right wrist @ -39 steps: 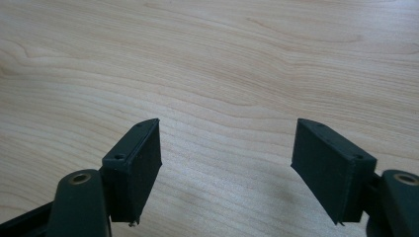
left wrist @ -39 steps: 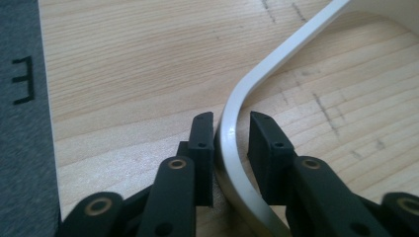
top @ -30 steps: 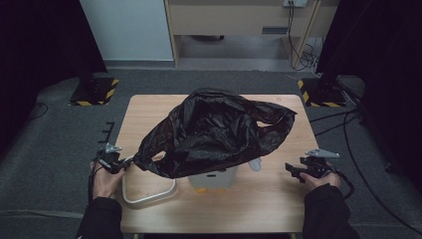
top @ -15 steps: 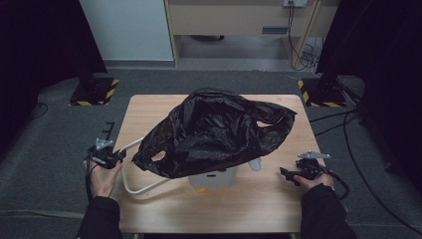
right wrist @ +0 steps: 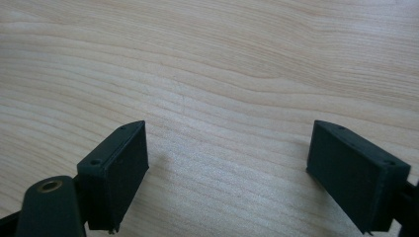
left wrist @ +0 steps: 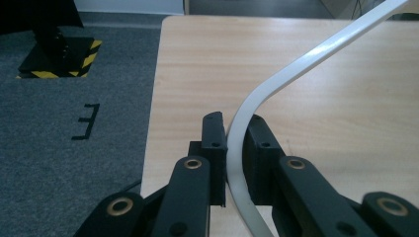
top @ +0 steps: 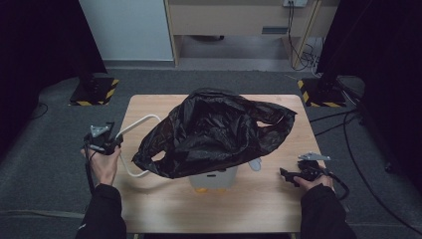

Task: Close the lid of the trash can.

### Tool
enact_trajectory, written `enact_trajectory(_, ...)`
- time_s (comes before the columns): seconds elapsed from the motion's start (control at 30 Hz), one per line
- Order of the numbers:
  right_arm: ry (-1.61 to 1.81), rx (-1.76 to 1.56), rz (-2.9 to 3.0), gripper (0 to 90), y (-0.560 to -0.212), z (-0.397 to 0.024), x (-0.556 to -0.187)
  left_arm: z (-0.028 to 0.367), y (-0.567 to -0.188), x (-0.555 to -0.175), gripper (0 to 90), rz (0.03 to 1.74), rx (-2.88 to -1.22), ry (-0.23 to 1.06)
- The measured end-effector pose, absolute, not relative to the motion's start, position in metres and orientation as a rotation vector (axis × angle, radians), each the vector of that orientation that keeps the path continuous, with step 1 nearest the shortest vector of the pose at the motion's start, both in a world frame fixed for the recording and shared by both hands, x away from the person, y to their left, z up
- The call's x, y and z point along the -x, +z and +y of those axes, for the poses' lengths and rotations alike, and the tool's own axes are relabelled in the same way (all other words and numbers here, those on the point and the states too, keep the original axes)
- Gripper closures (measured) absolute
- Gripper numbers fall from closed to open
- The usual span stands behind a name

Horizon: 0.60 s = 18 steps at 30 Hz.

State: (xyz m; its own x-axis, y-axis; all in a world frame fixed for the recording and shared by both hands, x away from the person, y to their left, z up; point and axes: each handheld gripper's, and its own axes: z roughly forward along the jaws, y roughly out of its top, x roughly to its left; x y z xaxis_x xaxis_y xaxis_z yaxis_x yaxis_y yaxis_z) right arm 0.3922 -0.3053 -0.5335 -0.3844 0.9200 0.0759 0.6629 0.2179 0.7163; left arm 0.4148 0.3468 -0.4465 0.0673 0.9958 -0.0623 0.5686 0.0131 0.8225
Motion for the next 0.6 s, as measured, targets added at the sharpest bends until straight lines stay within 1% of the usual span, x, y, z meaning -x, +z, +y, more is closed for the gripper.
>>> enact_trajectory(0.2, 0.971, -1.46, 2.131, 14.1, -0.534, -0.305, -0.392, 0.346, -0.428, -0.423, 81.1, 1.579, -1.582, 0.827)
enact_trajectory(0.23, 0.971, -1.456, 2.132, 13.1, -0.535, -0.304, -0.392, 0.348, -0.419, -0.425, 81.1, 1.581, -1.554, 0.86)
enact_trajectory(0.27, 0.97, -1.449, 2.133, 12.6, -0.535, -0.304, -0.392, 0.348, -0.419, -0.425, 81.1, 1.581, -1.554, 0.86)
enact_trajectory(0.3, 0.969, -1.437, 2.135, 12.0, -0.536, -0.304, -0.392, 0.349, -0.412, -0.427, 81.1, 1.578, -1.529, 0.885)
enact_trajectory(0.43, 0.969, -1.42, 2.14, 10.1, -0.537, -0.303, -0.392, 0.349, -0.398, -0.43, 81.1, 1.555, -1.503, 0.905)
enact_trajectory(0.6, 0.972, -1.413, 2.139, 10.0, -0.538, -0.303, -0.393, 0.348, -0.384, -0.429, 81.1, 1.527, -1.452, 0.938)
